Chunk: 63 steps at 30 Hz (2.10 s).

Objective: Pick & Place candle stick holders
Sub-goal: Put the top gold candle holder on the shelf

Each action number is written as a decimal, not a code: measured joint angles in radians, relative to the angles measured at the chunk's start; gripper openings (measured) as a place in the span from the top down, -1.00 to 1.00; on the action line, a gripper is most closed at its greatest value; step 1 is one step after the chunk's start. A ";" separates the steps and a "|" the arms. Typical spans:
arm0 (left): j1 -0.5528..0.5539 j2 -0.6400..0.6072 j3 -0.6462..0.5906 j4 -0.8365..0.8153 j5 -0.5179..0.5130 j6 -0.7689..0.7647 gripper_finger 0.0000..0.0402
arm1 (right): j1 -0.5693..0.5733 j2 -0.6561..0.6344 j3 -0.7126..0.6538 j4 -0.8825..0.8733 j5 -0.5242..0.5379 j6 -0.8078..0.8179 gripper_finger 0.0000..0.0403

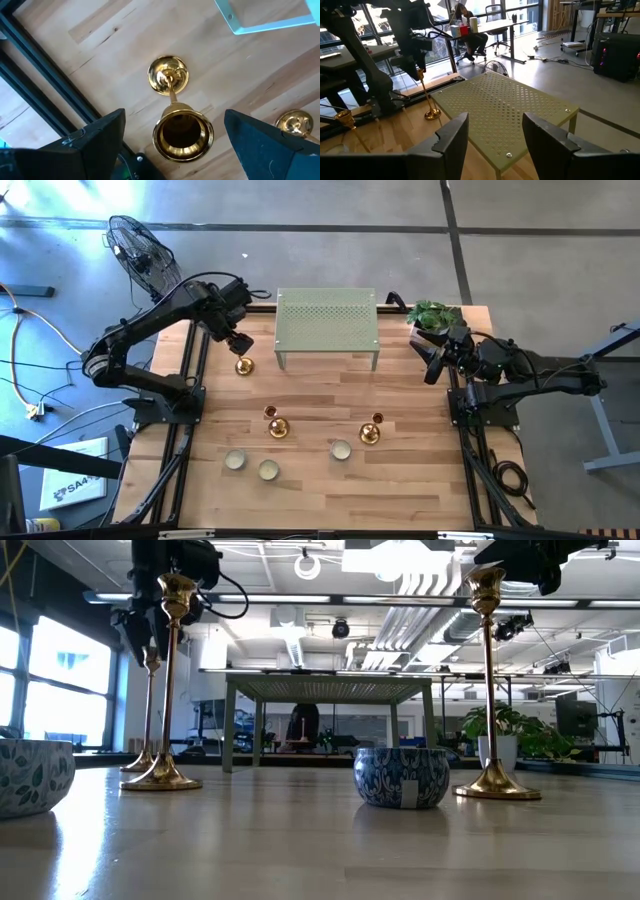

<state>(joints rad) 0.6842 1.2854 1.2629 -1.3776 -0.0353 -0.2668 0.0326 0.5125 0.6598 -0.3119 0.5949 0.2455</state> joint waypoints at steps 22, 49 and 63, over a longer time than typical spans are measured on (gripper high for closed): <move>0.000 0.048 0.000 -0.017 0.026 -0.002 -0.38 | 0.000 0.000 0.000 -0.007 0.000 -0.019 0.10; -0.085 0.073 0.021 -0.129 -0.017 0.053 0.37 | 0.000 0.000 0.000 -0.008 0.000 -0.019 0.10; -0.273 0.072 0.499 -0.194 -0.137 -0.028 0.37 | 0.000 -0.003 0.000 0.091 0.045 -0.064 0.10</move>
<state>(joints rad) 0.4113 1.3575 1.7620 -1.5715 -0.1726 -0.2947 0.0327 0.5098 0.6598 -0.2213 0.6396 0.1817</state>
